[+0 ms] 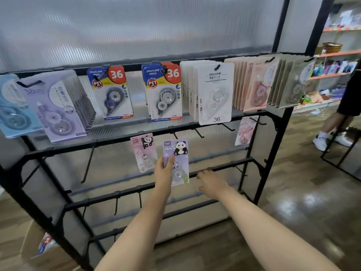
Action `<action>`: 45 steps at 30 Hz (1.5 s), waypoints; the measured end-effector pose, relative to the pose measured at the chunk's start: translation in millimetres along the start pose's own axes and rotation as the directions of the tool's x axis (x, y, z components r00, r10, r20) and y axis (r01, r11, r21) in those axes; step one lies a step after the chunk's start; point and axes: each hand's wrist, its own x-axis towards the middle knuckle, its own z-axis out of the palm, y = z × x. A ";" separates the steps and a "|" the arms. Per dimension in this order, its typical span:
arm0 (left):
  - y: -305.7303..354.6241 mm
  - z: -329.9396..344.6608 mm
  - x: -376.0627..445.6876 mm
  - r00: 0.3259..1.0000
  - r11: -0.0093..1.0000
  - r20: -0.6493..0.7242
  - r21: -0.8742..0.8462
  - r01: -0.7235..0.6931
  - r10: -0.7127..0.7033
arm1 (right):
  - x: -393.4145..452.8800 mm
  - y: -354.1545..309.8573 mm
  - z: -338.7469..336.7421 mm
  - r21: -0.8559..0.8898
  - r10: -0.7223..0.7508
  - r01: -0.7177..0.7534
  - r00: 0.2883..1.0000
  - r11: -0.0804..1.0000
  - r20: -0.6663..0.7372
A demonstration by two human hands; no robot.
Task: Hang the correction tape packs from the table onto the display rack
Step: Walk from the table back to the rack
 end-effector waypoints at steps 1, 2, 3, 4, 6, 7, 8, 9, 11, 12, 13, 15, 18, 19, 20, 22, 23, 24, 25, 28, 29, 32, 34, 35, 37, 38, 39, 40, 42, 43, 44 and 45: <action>-3.5 4.7 7.7 1.000 1.000 -0.001 0.012 -0.007 0.007 | 5.0 1.7 4.0 0.001 0.006 -0.006 1.000 1.000 0.000; -8.7 9.1 15.4 1.000 0.999 0.004 0.033 -0.017 0.016 | 10.2 3.2 7.9 0.002 0.010 -0.010 1.000 1.000 0.006; -14.1 12.5 21.7 0.999 0.998 0.006 0.049 -0.036 0.036 | 16.0 5.1 12.0 0.005 0.011 -0.011 1.000 1.000 0.018; -19.4 15.5 27.4 0.998 0.997 -0.001 0.063 -0.055 0.055 | 22.5 7.5 16.0 0.012 0.014 -0.015 0.999 1.000 0.037; -28.5 20.5 37.7 0.997 0.995 -0.028 0.067 -0.070 0.072 | 37.1 13.5 24.1 0.024 0.020 -0.022 0.997 0.999 0.074; -32.8 22.3 42.4 0.995 0.994 -0.049 0.071 -0.080 0.084 | 44.1 16.4 27.8 0.024 0.023 -0.025 0.996 0.999 0.085; -34.7 24.3 46.0 0.994 0.993 -0.060 0.076 -0.089 0.094 | 50.9 19.0 31.1 0.018 0.029 -0.031 0.995 0.999 0.093; -34.7 26.2 48.0 0.992 0.992 -0.063 0.076 -0.101 0.106 | 57.4 21.3 33.5 0.010 0.040 -0.042 0.994 0.999 0.101; -33.2 28.6 48.5 0.988 0.988 -0.065 0.080 -0.135 0.141 | 71.0 23.9 37.6 0.001 0.052 -0.052 0.991 0.999 0.121; -31.7 29.3 47.3 0.986 0.985 -0.057 0.078 -0.155 0.160 | 78.0 24.5 39.5 0.004 0.047 -0.048 0.990 0.999 0.131; -33.2 29.6 46.8 0.984 0.983 -0.048 0.074 -0.169 0.173 | 84.7 25.2 41.7 0.011 0.039 -0.041 0.989 0.999 0.139; -41.3 28.9 48.7 0.981 0.980 -0.049 0.071 -0.184 0.187 | 97.2 26.8 45.8 0.007 0.023 -0.024 0.989 1.000 0.146; -56.5 28.7 57.4 0.987 0.989 -0.072 0.043 -0.142 0.145 | 111.7 28.5 49.4 -0.043 0.013 -0.006 0.986 0.999 0.168; -59.4 29.4 62.4 0.987 0.990 -0.077 0.047 -0.136 0.140 | 115.8 29.5 50.0 -0.055 0.020 -0.010 0.984 0.998 0.176; -59.7 31.0 68.8 0.986 0.989 -0.081 0.061 -0.138 0.142 | 120.2 31.2 51.2 -0.065 0.027 -0.015 0.983 0.998 0.180; -56.4 34.8 86.7 0.987 0.987 -0.078 0.090 -0.130 0.137 | 127.6 35.2 52.6 -0.063 0.032 -0.020 0.981 0.998 0.189; -54.9 36.3 98.0 0.990 0.989 -0.077 0.100 -0.112 0.120 | 130.3 37.1 52.7 -0.048 0.030 -0.020 0.980 0.999 0.199; -54.0 37.6 110.1 0.991 0.989 -0.082 0.115 -0.093 0.103 | 132.7 38.8 52.3 -0.029 0.026 -0.020 0.979 0.999 0.204; -54.1 38.4 122.3 0.993 0.988 -0.081 0.134 -0.075 0.086 | 134.8 40.3 51.6 -0.015 0.023 -0.021 0.978 1.000 0.208; -59.5 40.3 148.5 0.996 0.985 -0.075 0.170 -0.030 0.043 | 137.8 42.0 48.8 -0.016 0.024 -0.021 0.978 1.000 0.205; -60.6 40.3 152.8 0.997 0.983 -0.071 0.182 -0.014 0.027 | 138.2 42.0 48.3 -0.020 0.025 -0.022 0.978 1.000 0.208; -61.9 40.0 153.9 0.997 0.977 -0.074 0.213 0.018 -0.002 | 136.6 40.3 47.9 -0.018 0.030 -0.027 0.974 0.999 0.223; -65.3 37.7 145.5 0.996 0.962 -0.084 0.270 0.036 -0.014 | 132.7 38.0 46.7 -0.024 0.031 -0.026 0.977 0.999 0.213; -68.4 36.0 138.9 0.996 0.951 -0.081 0.305 0.047 -0.023 | 129.4 36.1 45.9 -0.029 0.028 -0.023 0.977 0.999 0.213; -80.2 30.2 120.7 0.996 0.923 -0.041 0.373 0.092 -0.083 | 121.6 28.9 45.1 -0.040 0.019 -0.011 0.975 0.999 0.221; -85.6 26.4 108.3 0.992 0.912 -0.014 0.390 0.124 -0.129 | 116.5 23.6 44.2 -0.045 0.015 -0.005 0.975 0.999 0.224; -91.6 21.8 94.9 0.984 0.896 0.015 0.416 0.157 -0.179 | 111.5 17.6 44.2 -0.055 0.010 0.003 0.973 0.998 0.231; -96.5 16.4 80.6 0.975 0.867 0.030 0.465 0.181 -0.220 | 105.5 11.1 44.4 -0.063 0.001 0.015 0.971 0.998 0.237; -100.6 2.6 51.2 0.960 0.796 0.014 0.562 0.224 -0.280 | 91.8 -4.4 44.0 -0.065 -0.034 0.051 0.969 0.997 0.246; -100.7 -5.6 36.2 0.955 0.779 0.000 0.578 0.243 -0.298 | 84.0 -12.7 43.6 -0.065 -0.060 0.078 0.969 0.995 0.241; -99.6 -15.6 21.6 0.948 0.760 -0.007 0.596 0.258 -0.317 | 75.4 -21.8 42.8 -0.070 -0.089 0.109 0.968 0.992 0.236; -96.6 -26.2 7.7 0.949 0.736 -0.010 0.628 0.251 -0.316 | 67.9 -30.8 42.4 -0.075 -0.120 0.142 0.963 0.987 0.239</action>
